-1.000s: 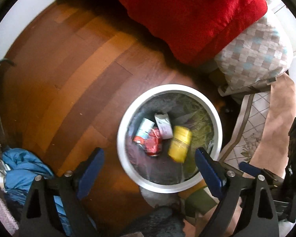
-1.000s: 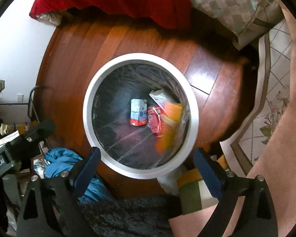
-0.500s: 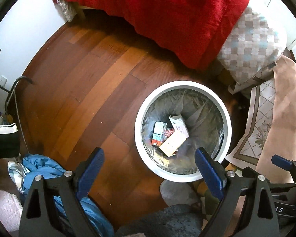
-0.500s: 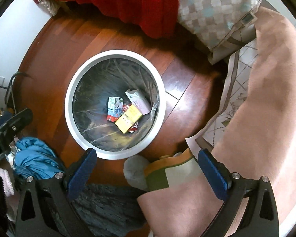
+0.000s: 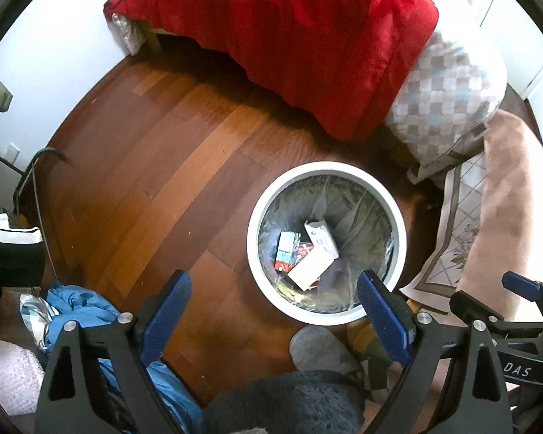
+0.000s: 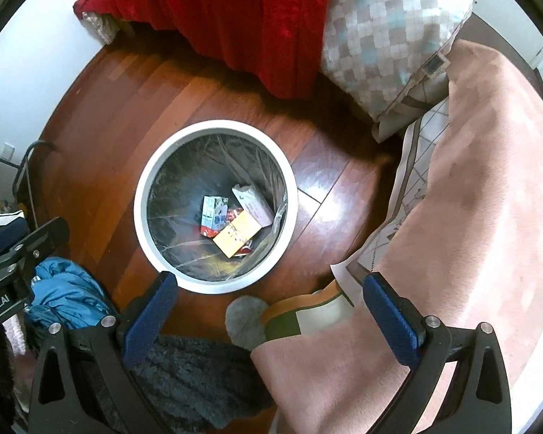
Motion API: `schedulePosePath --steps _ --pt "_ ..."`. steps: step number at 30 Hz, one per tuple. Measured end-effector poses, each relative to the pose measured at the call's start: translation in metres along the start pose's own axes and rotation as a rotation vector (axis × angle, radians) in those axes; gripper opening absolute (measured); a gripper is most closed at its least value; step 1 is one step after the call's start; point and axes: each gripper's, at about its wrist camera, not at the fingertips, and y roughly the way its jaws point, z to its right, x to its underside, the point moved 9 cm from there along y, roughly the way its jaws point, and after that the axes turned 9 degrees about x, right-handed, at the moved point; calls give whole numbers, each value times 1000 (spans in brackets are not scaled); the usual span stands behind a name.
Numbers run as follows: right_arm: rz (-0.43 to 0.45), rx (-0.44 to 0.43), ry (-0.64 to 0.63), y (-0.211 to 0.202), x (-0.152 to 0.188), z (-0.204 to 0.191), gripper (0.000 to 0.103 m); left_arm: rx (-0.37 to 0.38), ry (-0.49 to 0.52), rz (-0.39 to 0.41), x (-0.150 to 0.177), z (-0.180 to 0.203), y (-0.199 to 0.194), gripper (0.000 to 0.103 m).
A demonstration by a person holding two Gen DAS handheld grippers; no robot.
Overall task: Collect trash
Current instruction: 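Move both tools back over the table, then grasp the red snack packet with the left tool while the right tool grasps the wafer bag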
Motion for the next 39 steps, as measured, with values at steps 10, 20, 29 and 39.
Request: schedulePosePath --steps 10,20,29,39 --pt "132 -57 37 -78 7 12 103 33 24 114 2 27 -70 93" --pt "244 -249 194 -165 31 57 103 33 115 250 0 94 -144 93" --pt "254 -116 446 -182 90 238 103 163 294 212 18 266 -112 93" --pt "69 196 775 -126 204 533 103 277 550 46 70 507 -25 93"
